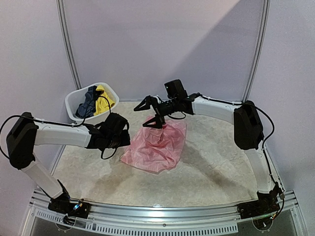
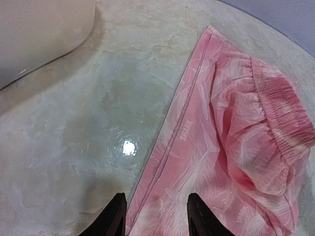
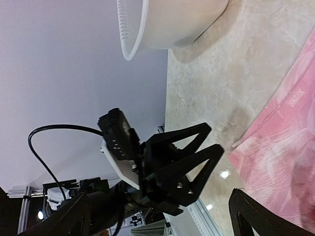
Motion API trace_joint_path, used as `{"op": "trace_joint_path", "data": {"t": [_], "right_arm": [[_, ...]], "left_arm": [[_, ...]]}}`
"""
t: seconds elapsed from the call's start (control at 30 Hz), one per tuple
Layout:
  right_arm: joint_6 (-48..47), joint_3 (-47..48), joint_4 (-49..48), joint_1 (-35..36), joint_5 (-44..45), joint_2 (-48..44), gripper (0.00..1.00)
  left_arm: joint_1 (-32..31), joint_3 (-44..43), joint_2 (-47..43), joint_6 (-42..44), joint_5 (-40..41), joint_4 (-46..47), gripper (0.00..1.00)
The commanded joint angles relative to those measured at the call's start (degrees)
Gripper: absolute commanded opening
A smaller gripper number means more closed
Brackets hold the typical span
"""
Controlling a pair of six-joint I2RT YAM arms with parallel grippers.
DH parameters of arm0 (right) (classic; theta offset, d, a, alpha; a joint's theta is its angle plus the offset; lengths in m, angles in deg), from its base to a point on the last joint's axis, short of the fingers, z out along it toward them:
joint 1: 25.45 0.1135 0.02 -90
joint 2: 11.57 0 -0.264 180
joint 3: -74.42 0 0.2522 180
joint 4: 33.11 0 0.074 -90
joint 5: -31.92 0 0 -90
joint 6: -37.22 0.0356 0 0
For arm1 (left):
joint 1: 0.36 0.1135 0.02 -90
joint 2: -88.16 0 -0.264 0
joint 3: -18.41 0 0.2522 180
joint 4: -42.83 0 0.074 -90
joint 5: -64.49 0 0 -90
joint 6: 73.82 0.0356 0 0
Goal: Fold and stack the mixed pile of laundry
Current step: Fold the rectangle-folded shorts at the center of the board, then smooth out the square-folded skirt at the center of the board.
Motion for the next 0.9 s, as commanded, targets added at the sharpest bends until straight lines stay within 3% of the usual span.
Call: {"op": "trace_joint_path", "data": {"t": [0.0,0.23,0.37,0.5,0.73,0.87], "right_arm": [[-6.0,-3.5,0.1,-6.9,-0.6,-5.7,0.99],[-34.4,-2.5,16.5,-15.2,11.2,-14.4,0.99],[-37.3,-9.6,16.4,-19.4,13.2,-16.0,0.99],[-45.0,-13.1,19.7,-19.9,17.7,-17.4,0.99],[-50.0,-16.7,20.9,-19.3,14.1,-19.7,0.99],[-49.3,-19.5,18.5,-19.0,12.4,-19.6,0.9]], "left_arm": [[-1.9,-3.2,-1.0,12.0,-0.7,6.0,0.48],[-4.6,-16.7,6.9,17.4,-8.0,6.1,0.76],[-5.6,-24.6,12.8,16.0,-9.7,1.4,0.78],[-7.2,-32.6,18.2,15.3,-6.3,-8.9,0.79],[-9.1,-39.5,22.4,17.4,-3.3,-18.9,0.79],[-9.2,-42.3,25.0,19.4,-4.6,-21.9,0.79]]}}
